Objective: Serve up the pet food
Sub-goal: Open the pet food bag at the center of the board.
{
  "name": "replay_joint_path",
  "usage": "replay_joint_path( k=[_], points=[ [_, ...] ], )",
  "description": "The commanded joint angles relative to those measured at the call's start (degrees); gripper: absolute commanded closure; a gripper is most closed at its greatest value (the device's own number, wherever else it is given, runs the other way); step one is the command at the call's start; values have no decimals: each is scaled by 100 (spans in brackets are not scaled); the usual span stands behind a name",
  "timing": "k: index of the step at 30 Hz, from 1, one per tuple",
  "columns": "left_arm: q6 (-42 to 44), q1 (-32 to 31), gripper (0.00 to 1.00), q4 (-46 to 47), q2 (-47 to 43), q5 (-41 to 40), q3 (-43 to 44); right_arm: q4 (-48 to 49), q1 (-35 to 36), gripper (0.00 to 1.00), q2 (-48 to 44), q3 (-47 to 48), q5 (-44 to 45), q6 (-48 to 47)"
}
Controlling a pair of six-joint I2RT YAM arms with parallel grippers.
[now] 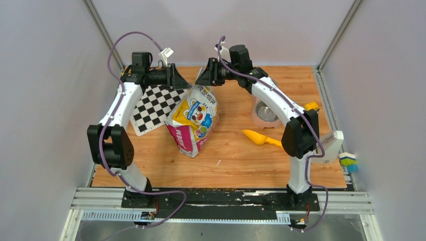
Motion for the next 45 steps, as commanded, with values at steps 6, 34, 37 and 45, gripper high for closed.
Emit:
replay_joint_path(
  k=[6, 34, 37, 45],
  points=[
    [19, -27, 51, 113, -194, 160, 4, 286, 56, 60, -58, 145, -123, 186],
    [45, -31, 51, 111, -223, 182, 0, 340, 73, 90, 92, 123, -323, 229],
    [37, -27, 51, 118, -236, 201, -1, 342, 64, 96, 4, 16, -253, 151],
    [10, -30, 51, 142, -316, 254, -22, 320, 57, 100, -227, -367, -132, -93]
  ],
)
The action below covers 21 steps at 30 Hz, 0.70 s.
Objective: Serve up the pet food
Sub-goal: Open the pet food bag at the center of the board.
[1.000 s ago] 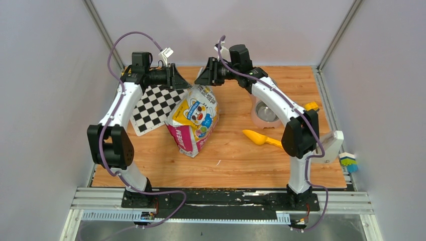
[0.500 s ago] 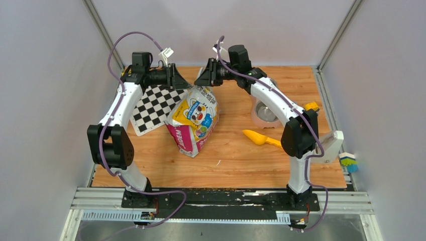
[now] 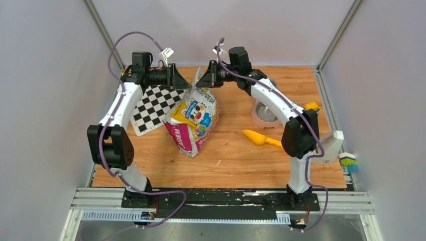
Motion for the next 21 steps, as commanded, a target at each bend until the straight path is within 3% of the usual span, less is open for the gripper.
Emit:
replay_joint_path(
  k=[1, 12, 21],
  points=[
    [18, -7, 51, 135, -321, 186, -25, -27, 18, 100, -250, -240, 228, -313],
    [62, -6, 41, 120, -365, 222, -20, -71, -61, 100, -383, -461, 327, -500],
    [723, -10, 36, -706, -398, -131, 390, 184, -142, 100, -389, -492, -254, -594]
  ],
)
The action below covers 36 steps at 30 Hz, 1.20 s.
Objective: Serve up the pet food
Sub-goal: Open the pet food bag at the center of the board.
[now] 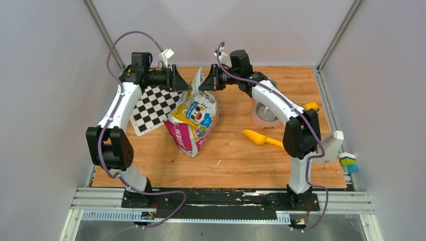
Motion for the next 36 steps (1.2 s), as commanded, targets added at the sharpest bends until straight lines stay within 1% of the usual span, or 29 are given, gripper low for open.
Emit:
replay_joint_path(
  k=[1, 4, 10, 14, 17, 19, 20, 23, 25, 36],
  points=[
    [468, -14, 35, -387, -318, -163, 346, 213, -69, 100, -282, -61, -378, -172],
    [651, -12, 33, -557, -360, -195, 398, 386, -95, 100, -311, -142, -621, -185],
    [1215, -6, 30, -1272, -418, -251, 669, 614, -128, 100, -412, -213, -831, -329],
    [1771, -7, 28, -2060, -398, -193, 979, 637, -141, 100, -510, -173, -827, -525],
    [2151, 28, 29, -2715, -410, -352, 1167, 613, -147, 100, -573, -142, -787, -546],
    [2301, 130, 29, -2903, -517, -427, 1189, 580, -150, 100, -596, -128, -798, -507],
    [2334, 229, 29, -2937, -561, -432, 1173, 577, -150, 100, -606, -133, -804, -465],
    [2480, 392, 29, -3038, -715, -449, 1153, 568, -150, 91, -607, -157, -830, -337],
    [2602, 417, 29, -3151, -753, -515, 1146, 568, -144, 89, -598, -162, -845, -286],
    [2744, 421, 31, -3264, -635, -367, 912, 563, -113, 86, -641, -183, -844, -194]
  ],
)
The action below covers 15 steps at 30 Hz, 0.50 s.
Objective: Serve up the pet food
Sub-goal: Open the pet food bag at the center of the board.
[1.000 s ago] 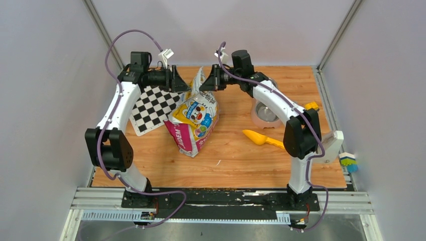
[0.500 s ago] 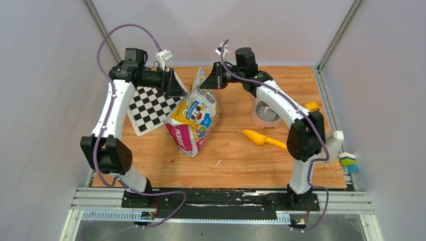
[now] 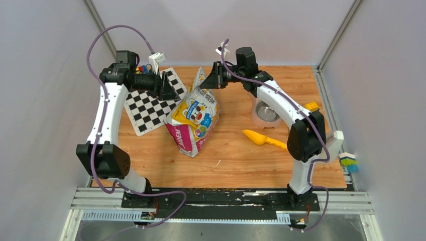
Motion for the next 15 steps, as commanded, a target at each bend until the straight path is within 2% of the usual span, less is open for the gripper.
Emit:
replay_joint_path(
  k=[1, 11, 15],
  points=[
    [213, -14, 31, -65, -21, 130, -61, 172, 11, 86, -297, 21, -83, 100],
    [165, -14, 34, 77, 65, 200, -241, 165, 56, 85, -316, 5, -107, 110],
    [134, -14, 34, 79, 93, 298, -233, 138, 56, 79, -299, 23, -82, 110]
  ],
)
